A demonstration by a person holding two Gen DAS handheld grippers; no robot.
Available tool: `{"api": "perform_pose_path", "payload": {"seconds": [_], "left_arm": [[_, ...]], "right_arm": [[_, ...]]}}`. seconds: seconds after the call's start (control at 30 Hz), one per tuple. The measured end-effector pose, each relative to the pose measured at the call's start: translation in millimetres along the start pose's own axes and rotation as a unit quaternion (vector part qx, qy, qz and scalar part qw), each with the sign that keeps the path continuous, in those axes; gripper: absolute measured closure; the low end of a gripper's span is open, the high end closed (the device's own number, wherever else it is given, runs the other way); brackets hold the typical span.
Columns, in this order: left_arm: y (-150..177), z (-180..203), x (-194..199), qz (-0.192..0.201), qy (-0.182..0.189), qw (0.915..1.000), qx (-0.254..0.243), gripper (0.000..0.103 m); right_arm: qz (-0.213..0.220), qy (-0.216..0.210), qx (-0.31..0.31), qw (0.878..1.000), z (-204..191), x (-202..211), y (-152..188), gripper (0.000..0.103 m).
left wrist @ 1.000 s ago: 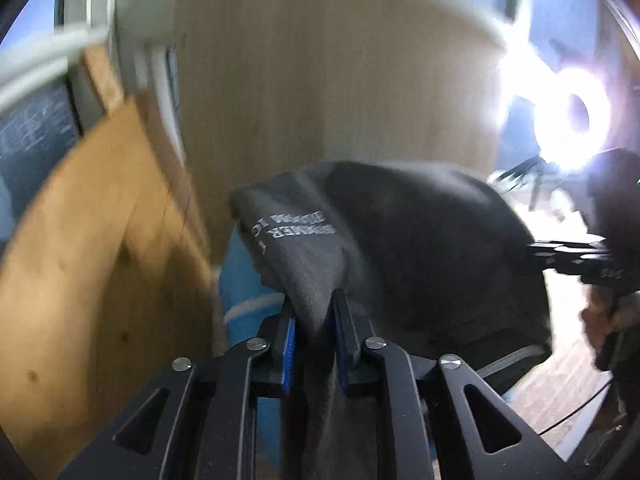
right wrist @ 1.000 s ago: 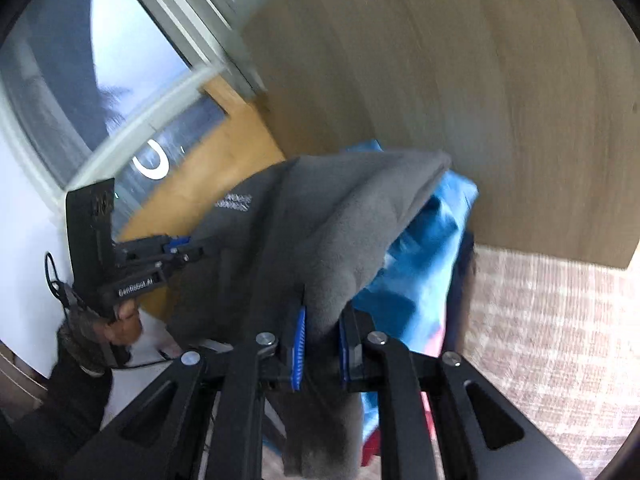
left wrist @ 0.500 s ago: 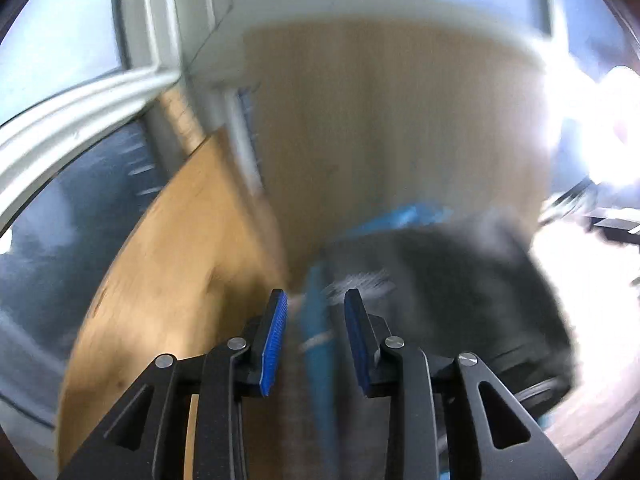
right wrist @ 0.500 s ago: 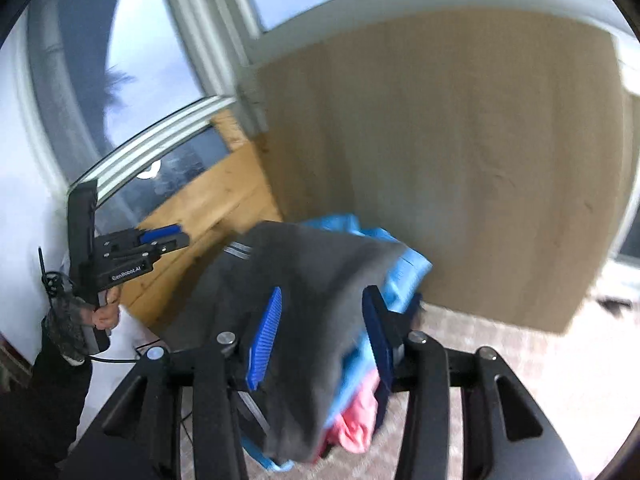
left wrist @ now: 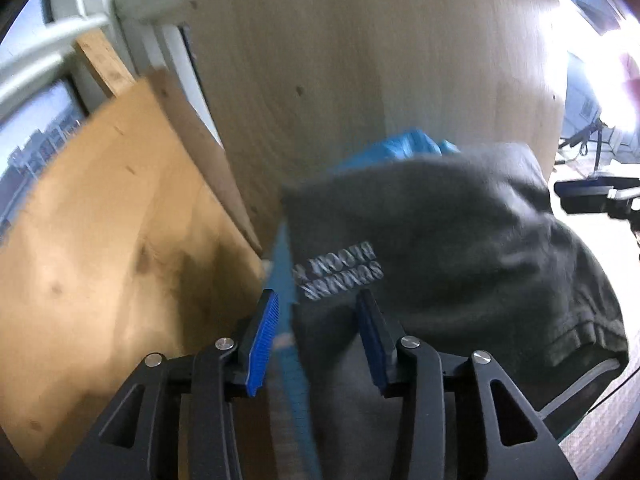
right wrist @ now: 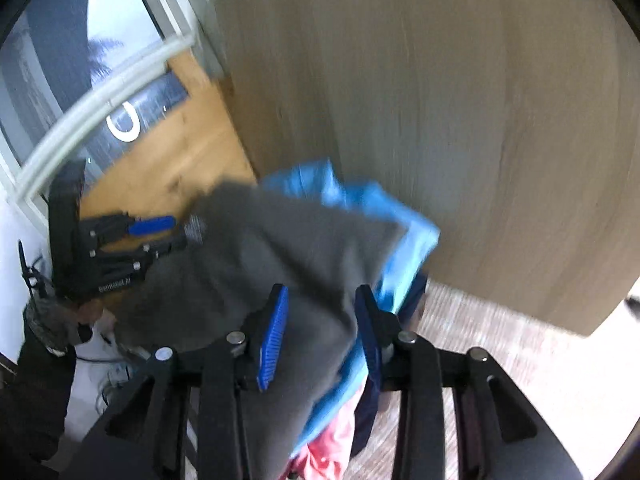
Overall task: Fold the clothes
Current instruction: 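Carry the folded garment to the clothes stack and lower it on top, then open both grippers and release the garment on the stack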
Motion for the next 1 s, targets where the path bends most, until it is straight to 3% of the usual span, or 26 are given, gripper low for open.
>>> {"api": "perform_pose_path", "payload": {"seconds": [0.13,0.23,0.33,0.43,0.47,0.57,0.67,0.8,0.87,1.0], "left_arm": [[-28,-5,3,0.036,0.073,0.9961,0.032,0.067],[-46,9,-23,0.026,0.098,0.9948,0.005,0.066],[-51,9,-57,-0.007,0.079,0.9969,-0.001,0.065],[-49,-10,-74,-0.021,0.046,0.9985,0.021,0.065],[-48,-16,-68,-0.017,0.031,0.9990,0.027,0.065],[-46,-31,-42,0.001,-0.003,0.9991,0.042,0.069],[-31,-18,0,0.034,0.023,0.9985,0.037,0.067],[5,7,22,0.035,0.076,0.9958,0.036,0.066],[29,17,23,0.013,0.063,0.9975,0.029,0.066],[78,12,17,-0.023,0.031,0.9983,0.043,0.066]], "right_arm": [[0.014,-0.016,0.032,0.999,-30,-12,-30,0.069],[-0.004,-0.011,0.065,0.998,-53,-44,-39,0.068],[-0.027,0.002,0.066,0.997,-50,-71,-38,0.067],[-0.031,0.021,0.023,0.999,-24,-74,-46,0.065],[-0.026,0.037,0.012,0.999,-16,-68,-46,0.065],[-0.006,0.027,-0.017,0.999,0,-38,-45,0.065],[0.007,-0.005,0.000,1.000,-12,-11,-36,0.063],[-0.027,0.008,0.054,0.998,-38,-21,-20,0.063],[-0.043,0.044,0.077,0.995,-36,-29,-14,0.063],[-0.033,0.140,0.073,0.987,-17,-7,-9,0.063]]}}
Point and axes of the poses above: each gripper's, at about its wrist camera, not at the fingertips, and x roughly against the way its jaws point, z to its right, y to its underside, the point moved 3 cm from there along -x, roughly the way its jaws point, and after that the axes turned 11 degrees about y, right-handed, at the moved point
